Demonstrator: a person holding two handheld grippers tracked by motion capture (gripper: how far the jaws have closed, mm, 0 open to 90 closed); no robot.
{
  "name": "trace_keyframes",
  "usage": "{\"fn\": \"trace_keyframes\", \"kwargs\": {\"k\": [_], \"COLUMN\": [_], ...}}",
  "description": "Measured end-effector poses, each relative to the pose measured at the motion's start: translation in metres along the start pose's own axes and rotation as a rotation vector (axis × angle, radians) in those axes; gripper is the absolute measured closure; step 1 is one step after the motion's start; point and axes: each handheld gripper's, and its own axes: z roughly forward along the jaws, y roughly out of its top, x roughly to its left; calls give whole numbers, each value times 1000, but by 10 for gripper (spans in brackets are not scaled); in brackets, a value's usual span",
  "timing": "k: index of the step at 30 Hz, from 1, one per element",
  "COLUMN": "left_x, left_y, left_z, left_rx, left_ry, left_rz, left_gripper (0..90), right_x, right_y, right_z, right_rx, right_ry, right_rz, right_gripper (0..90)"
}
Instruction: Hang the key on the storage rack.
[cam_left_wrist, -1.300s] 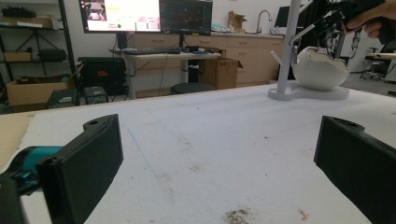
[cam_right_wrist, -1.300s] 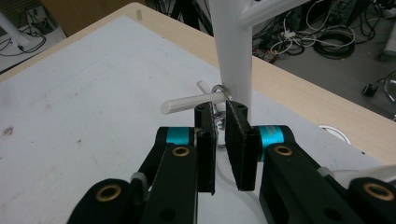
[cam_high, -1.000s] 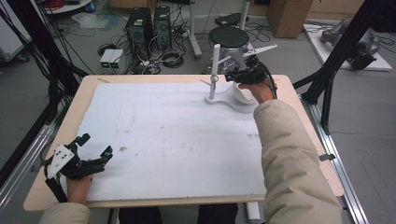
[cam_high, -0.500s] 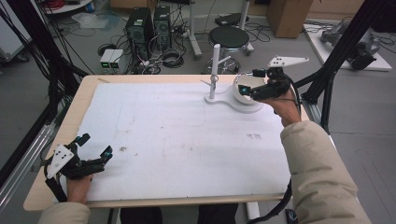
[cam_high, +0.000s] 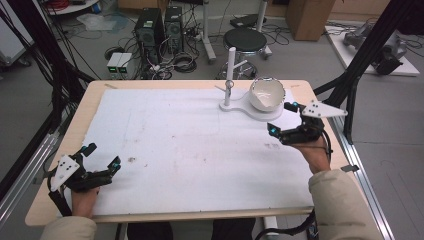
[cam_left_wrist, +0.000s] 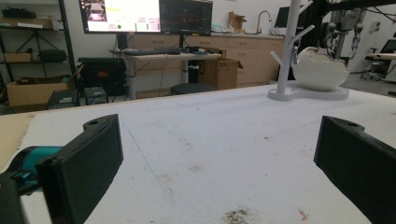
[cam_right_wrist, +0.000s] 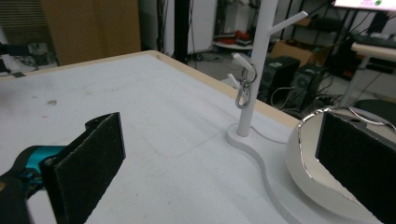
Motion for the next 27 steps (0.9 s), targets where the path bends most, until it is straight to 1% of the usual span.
{"fn": "trace_keyframes", "kwargs": {"k": [1, 2, 3, 4, 5, 6, 7, 8, 10, 12, 13, 14, 15, 16, 19, 20, 21, 22, 23, 24, 27], "left_x": [0, 0, 0, 0, 0, 0, 0, 0, 0, 0, 0, 0, 0, 0, 0, 0, 0, 0, 0, 0, 0], "left_y": [0, 0, 0, 0, 0, 0, 0, 0, 0, 0, 0, 0, 0, 0, 0, 0, 0, 0, 0, 0, 0], "left_z": [0, 0, 0, 0, 0, 0, 0, 0, 0, 0, 0, 0, 0, 0, 0, 0, 0, 0, 0, 0, 0], "left_rx": [0, -1, -2, -1, -1, 1, 1, 1, 1, 2, 2, 2, 1, 1, 0, -1, 2, 0, 3, 1, -1], "left_ry": [0, -2, -2, -2, -1, -1, -1, -1, -1, -1, -1, -1, -1, -3, -4, -4, -2, -3, -3, -3, -3], "left_rz": [0, -1, -2, -1, 0, 1, 2, 1, 1, 3, 4, 4, 3, 5, 2, 2, 0, -1, -1, -1, -1], "left_gripper": [17, 17, 17, 17, 17, 17, 17, 17, 17, 17, 17, 17, 17, 17, 17, 17, 17, 17, 17, 17, 17], "right_x": [7, 7, 11, 13, 14, 15, 15, 18, 20, 20, 21, 21, 21, 21, 24, 25, 25, 23, 23, 23, 25], "right_y": [-16, -16, -35, -42, -54, -60, -60, -76, -84, -87, -95, -95, -103, -103, -117, -116, -117, -118, -118, -118, -119], "right_z": [-6, -6, -11, -13, -14, -15, -15, -18, -18, -18, -16, -16, -14, -14, -11, -11, -12, -13, -13, -14, -15], "right_rx": [-62, -62, -115, -125, -145, -146, -146, -160, -164, -164, -153, -153, -145, -145, -130, -141, -151, -169, -169, -168, -182], "right_ry": [-4, -4, -10, -12, -17, -19, -19, -45, -57, -59, -70, -70, -71, -71, -65, -93, -93, -103, -103, -102, -119], "right_rz": [18, 18, 34, 47, 61, 71, 71, 64, 54, 52, 49, 49, 67, 67, 96, 87, 92, 103, 103, 122, 100], "right_gripper": [5, 5, 5, 4, 5, 4, 4, 4, 5, 4, 5, 5, 4, 4, 5, 5, 5, 6, 6, 5, 6]}}
